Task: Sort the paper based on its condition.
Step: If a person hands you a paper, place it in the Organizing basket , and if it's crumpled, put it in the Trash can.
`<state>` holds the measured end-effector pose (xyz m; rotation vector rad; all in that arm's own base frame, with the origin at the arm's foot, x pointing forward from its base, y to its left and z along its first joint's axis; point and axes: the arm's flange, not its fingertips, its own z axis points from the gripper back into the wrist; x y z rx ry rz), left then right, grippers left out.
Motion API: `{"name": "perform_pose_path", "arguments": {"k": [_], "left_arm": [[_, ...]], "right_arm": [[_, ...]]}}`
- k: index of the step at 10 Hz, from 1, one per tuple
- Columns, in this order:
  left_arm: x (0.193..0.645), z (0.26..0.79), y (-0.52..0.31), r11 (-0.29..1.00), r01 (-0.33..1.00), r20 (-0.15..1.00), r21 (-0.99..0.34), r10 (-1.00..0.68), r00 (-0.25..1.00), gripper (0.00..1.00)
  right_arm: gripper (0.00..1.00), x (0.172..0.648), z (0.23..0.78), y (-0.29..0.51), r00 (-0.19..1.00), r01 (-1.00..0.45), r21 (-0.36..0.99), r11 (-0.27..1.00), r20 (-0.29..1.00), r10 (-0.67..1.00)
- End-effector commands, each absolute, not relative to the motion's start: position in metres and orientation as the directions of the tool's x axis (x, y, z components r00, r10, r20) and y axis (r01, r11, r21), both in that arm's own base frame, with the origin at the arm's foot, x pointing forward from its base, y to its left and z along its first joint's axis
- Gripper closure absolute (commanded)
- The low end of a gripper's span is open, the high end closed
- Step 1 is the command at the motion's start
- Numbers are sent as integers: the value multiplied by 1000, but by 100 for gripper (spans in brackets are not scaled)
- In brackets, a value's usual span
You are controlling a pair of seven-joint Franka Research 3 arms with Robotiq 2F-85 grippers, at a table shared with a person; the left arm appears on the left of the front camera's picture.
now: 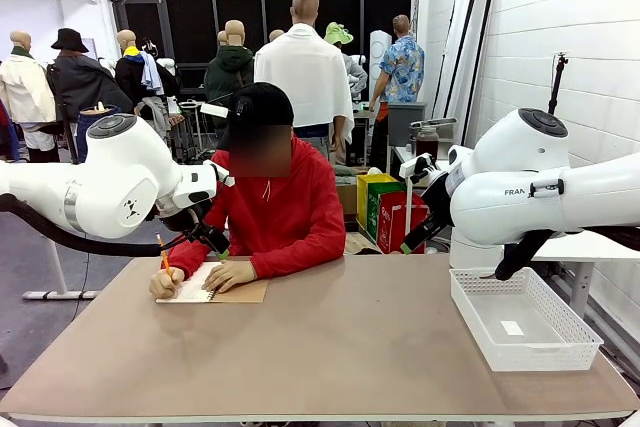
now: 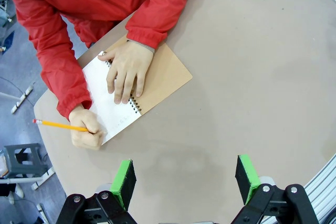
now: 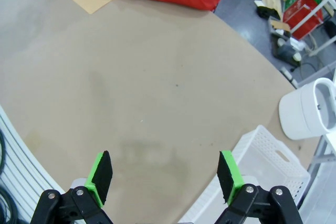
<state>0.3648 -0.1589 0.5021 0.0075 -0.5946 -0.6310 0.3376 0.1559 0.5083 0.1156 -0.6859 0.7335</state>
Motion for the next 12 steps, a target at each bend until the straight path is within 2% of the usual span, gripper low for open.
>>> {"name": "perform_pose_path", "arguments": {"k": [1, 12], "left_arm": [[366, 501, -159, 809, 559, 522, 183, -562, 642, 0], [366, 501, -159, 809, 559, 522, 183, -562, 642, 0]], "right_arm": [[0, 338, 509, 156, 532, -650, -142, 746, 616, 581], [0, 338, 509, 156, 532, -650, -142, 746, 616, 581]]}}
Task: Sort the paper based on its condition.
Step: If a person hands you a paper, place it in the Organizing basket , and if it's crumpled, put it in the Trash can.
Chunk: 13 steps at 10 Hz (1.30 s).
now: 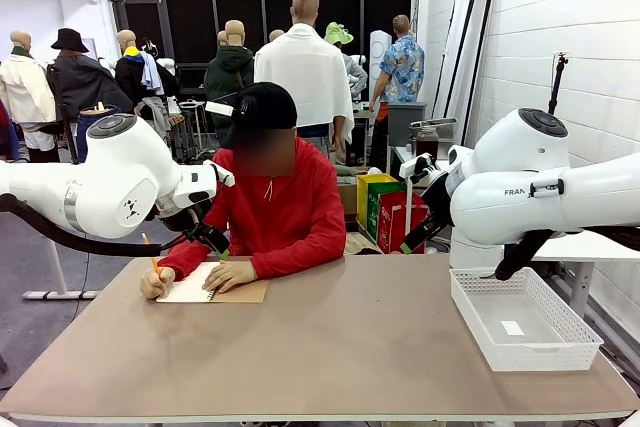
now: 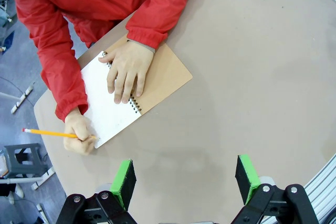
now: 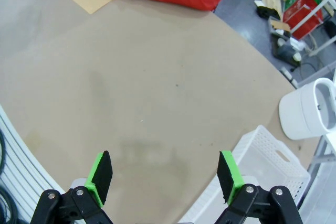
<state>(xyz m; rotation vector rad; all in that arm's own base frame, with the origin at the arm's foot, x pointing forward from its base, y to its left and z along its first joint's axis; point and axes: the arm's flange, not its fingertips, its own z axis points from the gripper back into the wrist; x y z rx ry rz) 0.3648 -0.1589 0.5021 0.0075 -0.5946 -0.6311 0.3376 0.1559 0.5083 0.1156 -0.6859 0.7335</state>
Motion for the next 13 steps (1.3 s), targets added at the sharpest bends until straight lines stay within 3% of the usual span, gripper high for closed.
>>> {"name": "perform_pose_path", "arguments": {"k": [1, 13], "left_arm": [[366, 501, -159, 809, 559, 522, 183, -562, 642, 0], [366, 501, -159, 809, 559, 522, 183, -562, 642, 0]], "right_arm": [[0, 338, 509, 156, 532, -650, -142, 746, 616, 581], [0, 338, 509, 156, 532, -650, -142, 746, 616, 581]]}}
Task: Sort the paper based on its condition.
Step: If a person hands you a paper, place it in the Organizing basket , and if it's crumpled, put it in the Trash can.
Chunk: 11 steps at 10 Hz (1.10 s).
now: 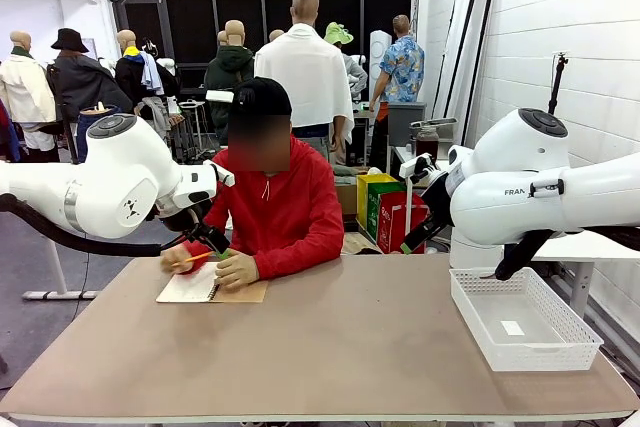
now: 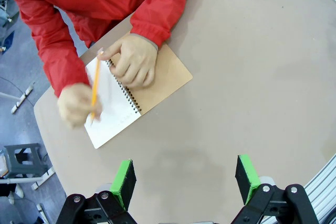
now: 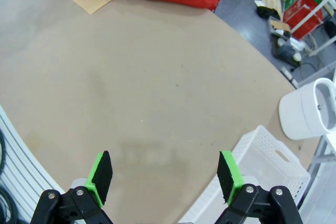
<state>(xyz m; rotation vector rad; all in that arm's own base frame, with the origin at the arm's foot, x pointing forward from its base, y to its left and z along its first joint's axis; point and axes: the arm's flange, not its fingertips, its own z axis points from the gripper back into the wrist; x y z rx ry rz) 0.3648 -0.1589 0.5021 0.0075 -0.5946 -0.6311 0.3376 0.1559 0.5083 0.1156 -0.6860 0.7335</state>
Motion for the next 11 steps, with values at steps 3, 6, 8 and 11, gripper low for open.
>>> {"name": "perform_pose_path", "arguments": {"k": [3, 6, 8, 11], "left_arm": [[366, 501, -159, 809, 559, 522, 183, -562, 642, 0], [366, 501, -159, 809, 559, 522, 183, -562, 642, 0], [366, 501, -159, 809, 559, 522, 183, -562, 642, 0], [366, 501, -159, 809, 559, 522, 183, -562, 642, 0]], "right_arm": [[0, 338, 509, 156, 532, -650, -142, 746, 616, 581], [0, 338, 509, 156, 532, -650, -142, 746, 616, 581], [0, 338, 509, 156, 532, -650, -142, 746, 616, 581], [0, 338, 509, 156, 532, -650, -142, 746, 616, 581]]}}
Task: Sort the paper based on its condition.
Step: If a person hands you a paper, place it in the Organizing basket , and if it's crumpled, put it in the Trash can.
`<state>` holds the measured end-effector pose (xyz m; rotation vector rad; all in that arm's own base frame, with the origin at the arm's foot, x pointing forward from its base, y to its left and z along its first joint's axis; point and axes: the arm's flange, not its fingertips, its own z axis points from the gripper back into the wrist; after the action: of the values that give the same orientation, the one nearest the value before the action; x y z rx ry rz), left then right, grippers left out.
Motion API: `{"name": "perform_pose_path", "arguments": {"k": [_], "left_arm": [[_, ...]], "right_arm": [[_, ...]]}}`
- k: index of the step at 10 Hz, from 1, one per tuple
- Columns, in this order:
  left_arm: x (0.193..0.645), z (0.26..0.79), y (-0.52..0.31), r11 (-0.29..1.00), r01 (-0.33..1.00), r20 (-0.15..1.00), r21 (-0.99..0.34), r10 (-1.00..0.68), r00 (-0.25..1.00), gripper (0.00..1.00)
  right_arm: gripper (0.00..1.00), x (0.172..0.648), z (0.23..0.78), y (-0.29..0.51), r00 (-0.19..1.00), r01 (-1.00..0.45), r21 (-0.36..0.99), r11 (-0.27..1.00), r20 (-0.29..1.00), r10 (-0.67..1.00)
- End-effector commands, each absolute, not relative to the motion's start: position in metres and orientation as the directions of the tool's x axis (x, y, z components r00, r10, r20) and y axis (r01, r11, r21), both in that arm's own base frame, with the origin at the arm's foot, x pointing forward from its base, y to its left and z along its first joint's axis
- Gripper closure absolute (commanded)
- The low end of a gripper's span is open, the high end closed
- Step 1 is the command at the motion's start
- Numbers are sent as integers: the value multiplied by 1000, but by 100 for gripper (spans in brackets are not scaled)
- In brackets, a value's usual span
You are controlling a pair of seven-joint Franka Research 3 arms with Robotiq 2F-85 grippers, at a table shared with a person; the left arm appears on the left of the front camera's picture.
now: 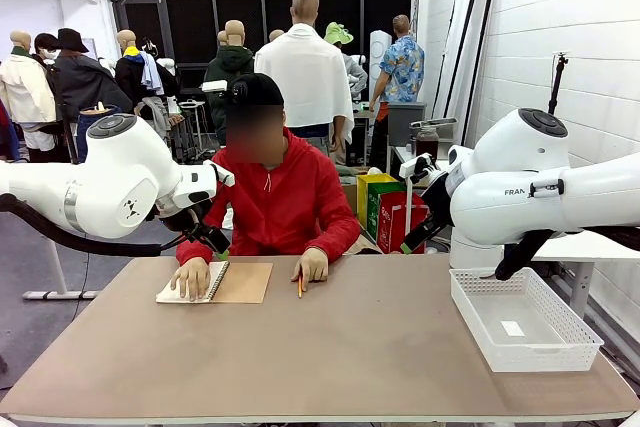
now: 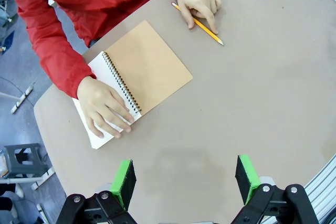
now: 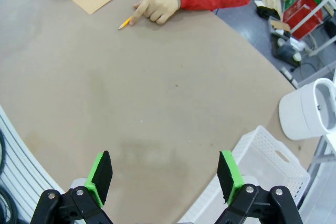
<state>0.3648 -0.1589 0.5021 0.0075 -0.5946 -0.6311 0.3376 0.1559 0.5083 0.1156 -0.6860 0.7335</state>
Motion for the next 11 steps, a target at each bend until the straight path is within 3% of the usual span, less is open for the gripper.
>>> {"name": "perform_pose_path", "arguments": {"k": [1, 11], "left_arm": [[366, 501, -159, 809, 559, 522, 183, -562, 642, 0], [366, 501, -159, 809, 559, 522, 183, -562, 642, 0]], "right_arm": [[0, 338, 509, 156, 532, -650, -142, 746, 616, 581], [0, 338, 509, 156, 532, -650, -142, 746, 616, 581]]}}
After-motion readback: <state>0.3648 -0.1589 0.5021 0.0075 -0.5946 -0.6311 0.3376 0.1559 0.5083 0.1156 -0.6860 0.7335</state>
